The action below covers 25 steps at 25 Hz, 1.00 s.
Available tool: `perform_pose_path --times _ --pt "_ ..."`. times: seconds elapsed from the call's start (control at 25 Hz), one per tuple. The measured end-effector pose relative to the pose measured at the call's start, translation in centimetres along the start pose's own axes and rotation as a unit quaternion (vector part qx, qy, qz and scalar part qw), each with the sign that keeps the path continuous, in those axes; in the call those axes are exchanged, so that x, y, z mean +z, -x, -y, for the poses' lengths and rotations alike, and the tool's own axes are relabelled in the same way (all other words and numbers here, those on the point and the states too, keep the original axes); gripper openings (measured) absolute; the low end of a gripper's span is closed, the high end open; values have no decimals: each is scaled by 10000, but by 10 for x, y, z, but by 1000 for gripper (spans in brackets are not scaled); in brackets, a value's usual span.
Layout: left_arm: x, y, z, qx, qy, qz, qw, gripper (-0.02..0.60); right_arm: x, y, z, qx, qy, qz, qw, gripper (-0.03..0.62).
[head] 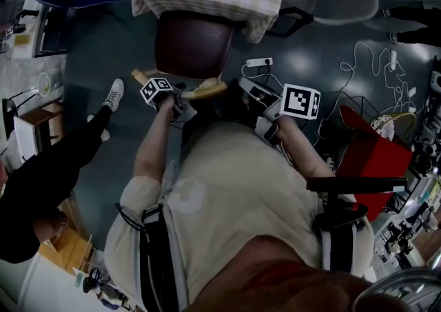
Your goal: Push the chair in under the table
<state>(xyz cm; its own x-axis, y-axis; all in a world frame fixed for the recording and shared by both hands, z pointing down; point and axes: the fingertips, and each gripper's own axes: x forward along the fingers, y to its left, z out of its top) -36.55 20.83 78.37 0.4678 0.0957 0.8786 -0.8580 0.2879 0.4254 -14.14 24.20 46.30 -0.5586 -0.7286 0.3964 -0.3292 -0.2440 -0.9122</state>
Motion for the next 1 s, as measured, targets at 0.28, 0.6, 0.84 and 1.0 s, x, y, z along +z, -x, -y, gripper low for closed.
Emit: perform_pose_path --times 0.28,0.6,0.84,1.0 --pt "1 -5 14 -36 -70 -34 10000 222 1 2 5 -30 -60 -15 10000 12" --pt "2 -11 25 -25 -6 -76 10000 222 5 5 11 -77 -131 67 9999 12" --pt "1 -17 42 -136 112 -46 9998 222 10 10 14 -83 -177 87 9998 12" --pt "2 -18 47 -179 194 -45 9996 221 13 12 18 -92 -194 158 9996 12"
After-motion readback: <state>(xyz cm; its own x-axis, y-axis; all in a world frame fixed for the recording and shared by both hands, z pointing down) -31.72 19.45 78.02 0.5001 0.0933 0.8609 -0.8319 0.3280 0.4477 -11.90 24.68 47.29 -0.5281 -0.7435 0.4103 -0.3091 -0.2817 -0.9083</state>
